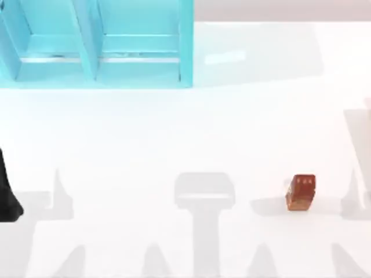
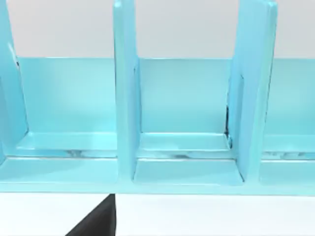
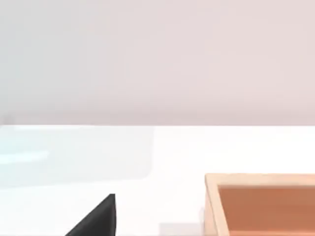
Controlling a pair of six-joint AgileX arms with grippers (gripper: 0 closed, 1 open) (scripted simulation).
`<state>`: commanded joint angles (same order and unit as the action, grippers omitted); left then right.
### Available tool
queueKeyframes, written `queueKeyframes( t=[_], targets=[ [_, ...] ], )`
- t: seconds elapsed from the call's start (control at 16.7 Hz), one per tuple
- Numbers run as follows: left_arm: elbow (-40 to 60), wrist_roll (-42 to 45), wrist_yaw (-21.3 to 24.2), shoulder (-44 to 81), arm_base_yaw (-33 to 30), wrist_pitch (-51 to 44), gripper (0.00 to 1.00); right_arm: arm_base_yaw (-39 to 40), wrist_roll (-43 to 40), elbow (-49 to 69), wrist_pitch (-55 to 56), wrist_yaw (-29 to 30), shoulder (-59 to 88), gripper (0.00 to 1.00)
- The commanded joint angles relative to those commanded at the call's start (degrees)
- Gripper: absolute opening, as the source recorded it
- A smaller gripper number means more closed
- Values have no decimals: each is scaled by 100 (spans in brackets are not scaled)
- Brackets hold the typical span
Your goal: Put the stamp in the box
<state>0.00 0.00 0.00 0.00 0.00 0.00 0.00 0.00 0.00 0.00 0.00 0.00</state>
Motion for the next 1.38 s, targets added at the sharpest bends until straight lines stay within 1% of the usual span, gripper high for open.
queueKeyframes(
  t=[0.24,0.48,0.66,1.08,1.38],
  targets=[
    [0,0,0,0,0,0,100,67,68,175,-156,-5,181,100],
    [0,0,0,0,0,0,100,402,432,1185,-994,-8,1263,100],
    [0,0,0,0,0,0,100,770,825,2327,-1944,-1,2694,100],
    [0,0,0,0,0,0,100,1762,1821,5243,-4521,33,6847,100],
    [0,0,0,0,0,0,100,2349,2420,6965,-5990,28,9011,100]
  ],
)
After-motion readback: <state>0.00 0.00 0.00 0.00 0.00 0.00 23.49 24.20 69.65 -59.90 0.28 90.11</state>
